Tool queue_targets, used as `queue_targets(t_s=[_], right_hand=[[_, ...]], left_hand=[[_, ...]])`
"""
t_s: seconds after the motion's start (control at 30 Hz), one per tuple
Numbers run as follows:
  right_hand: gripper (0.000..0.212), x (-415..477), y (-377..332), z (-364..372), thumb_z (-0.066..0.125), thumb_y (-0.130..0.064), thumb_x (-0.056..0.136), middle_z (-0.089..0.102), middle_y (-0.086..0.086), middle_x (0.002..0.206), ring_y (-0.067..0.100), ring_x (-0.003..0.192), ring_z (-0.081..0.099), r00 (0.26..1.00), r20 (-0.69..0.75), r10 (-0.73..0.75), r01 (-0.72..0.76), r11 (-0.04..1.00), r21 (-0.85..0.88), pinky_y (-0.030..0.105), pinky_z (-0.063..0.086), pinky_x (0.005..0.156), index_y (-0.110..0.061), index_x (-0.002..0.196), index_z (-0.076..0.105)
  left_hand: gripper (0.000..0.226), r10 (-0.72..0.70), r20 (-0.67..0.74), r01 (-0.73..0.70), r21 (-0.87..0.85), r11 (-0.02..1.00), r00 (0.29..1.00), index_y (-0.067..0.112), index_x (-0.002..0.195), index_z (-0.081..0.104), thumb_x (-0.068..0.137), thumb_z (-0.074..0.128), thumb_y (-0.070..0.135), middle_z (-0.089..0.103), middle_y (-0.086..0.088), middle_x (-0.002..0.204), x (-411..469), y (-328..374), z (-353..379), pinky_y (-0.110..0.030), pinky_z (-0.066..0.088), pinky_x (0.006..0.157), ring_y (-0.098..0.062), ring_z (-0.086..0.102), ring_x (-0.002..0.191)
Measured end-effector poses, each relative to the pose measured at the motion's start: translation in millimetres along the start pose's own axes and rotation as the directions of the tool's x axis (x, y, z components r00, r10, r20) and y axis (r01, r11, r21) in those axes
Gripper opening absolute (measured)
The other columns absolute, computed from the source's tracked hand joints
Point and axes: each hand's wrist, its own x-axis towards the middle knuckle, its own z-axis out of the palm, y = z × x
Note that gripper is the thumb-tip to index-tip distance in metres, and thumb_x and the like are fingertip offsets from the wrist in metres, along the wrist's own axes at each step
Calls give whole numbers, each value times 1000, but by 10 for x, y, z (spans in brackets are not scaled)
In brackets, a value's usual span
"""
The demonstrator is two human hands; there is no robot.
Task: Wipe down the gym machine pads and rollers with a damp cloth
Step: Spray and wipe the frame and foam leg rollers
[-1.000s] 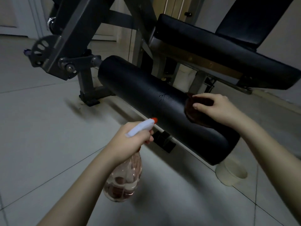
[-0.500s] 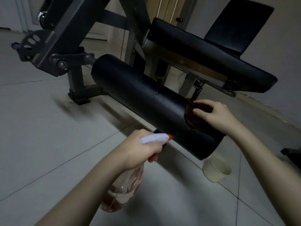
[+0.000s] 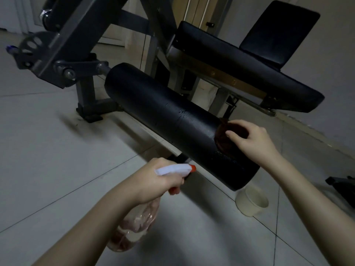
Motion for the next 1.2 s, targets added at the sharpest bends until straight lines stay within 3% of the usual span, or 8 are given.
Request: queue_targets(t_s=[0.13, 0.37, 0.53, 0.7, 0.83, 0.97, 1.1, 1.2], right_hand=[[42, -288, 78, -8, 67, -24, 84, 59, 3, 126, 21, 121, 51, 992, -21, -121, 117, 984, -137, 27, 36, 101, -16, 125, 60], [59, -628, 142, 238, 73, -23, 75, 51, 21, 134, 45, 129, 40, 934, -57, -353, 287, 835, -469, 49, 31, 104, -3, 127, 56], [63, -155, -209, 466, 68, -24, 82, 45, 20, 140, 41, 132, 37, 945, -68, -319, 265, 873, -409, 47, 31, 108, -3, 137, 45], [65, -374, -120, 433, 72, -17, 75, 47, 20, 139, 40, 131, 38, 932, -22, -361, 310, 829, -465, 49, 35, 107, 0, 133, 49], [74, -730, 143, 426, 80, -13, 63, 49, 25, 135, 44, 128, 41, 901, 14, -435, 363, 734, -575, 53, 38, 102, 5, 129, 52], [62, -497, -1, 586, 71, -25, 77, 49, 26, 135, 45, 125, 43, 893, -49, -448, 344, 749, -566, 55, 41, 101, 4, 129, 53], [71, -92, -360, 740, 73, -34, 76, 42, 24, 142, 41, 130, 39, 923, -80, -377, 281, 800, -529, 49, 34, 106, -1, 134, 48], [74, 32, -561, 748, 68, -35, 82, 31, 20, 149, 36, 137, 29, 958, -40, -282, 227, 842, -489, 43, 26, 112, -5, 141, 37]], left_hand=[[27, 38, -91, -43, -53, 998, 995, 7, 75, 67, 93, 56, 24, 70, -4, 77, 22, -62, -52, -6, 36, 54, 4, 53, 56], [30, 34, -195, -46, -57, 997, 980, 5, 75, 67, 96, 53, 21, 69, -1, 74, 20, -93, -93, -6, 37, 55, 4, 52, 53], [37, 6, -216, -28, -97, 995, 976, 10, 73, 67, 82, 54, 43, 72, -5, 79, 30, -82, -97, -20, 43, 56, -7, 56, 59], [38, 21, -214, -44, -105, 994, 977, 1, 77, 64, 78, 51, 37, 71, -8, 80, 49, -95, -109, -29, 46, 66, -15, 60, 67], [34, -1, -217, -30, -139, 990, 976, 6, 74, 62, 79, 52, 37, 70, -3, 75, 36, -147, -154, -17, 37, 51, -4, 48, 53], [30, -7, -246, -25, -125, 992, 969, 7, 75, 65, 84, 56, 35, 72, -6, 80, 25, -240, -211, -17, 41, 54, -2, 52, 57], [38, -8, -283, -32, -135, 990, 959, 1, 79, 63, 80, 54, 38, 71, -9, 81, -10, -264, -230, -15, 37, 50, -7, 50, 59], [27, -13, -318, -25, -116, 993, 948, -1, 82, 65, 91, 59, 25, 71, -11, 81, -32, -266, -245, -12, 38, 50, -3, 53, 59]])
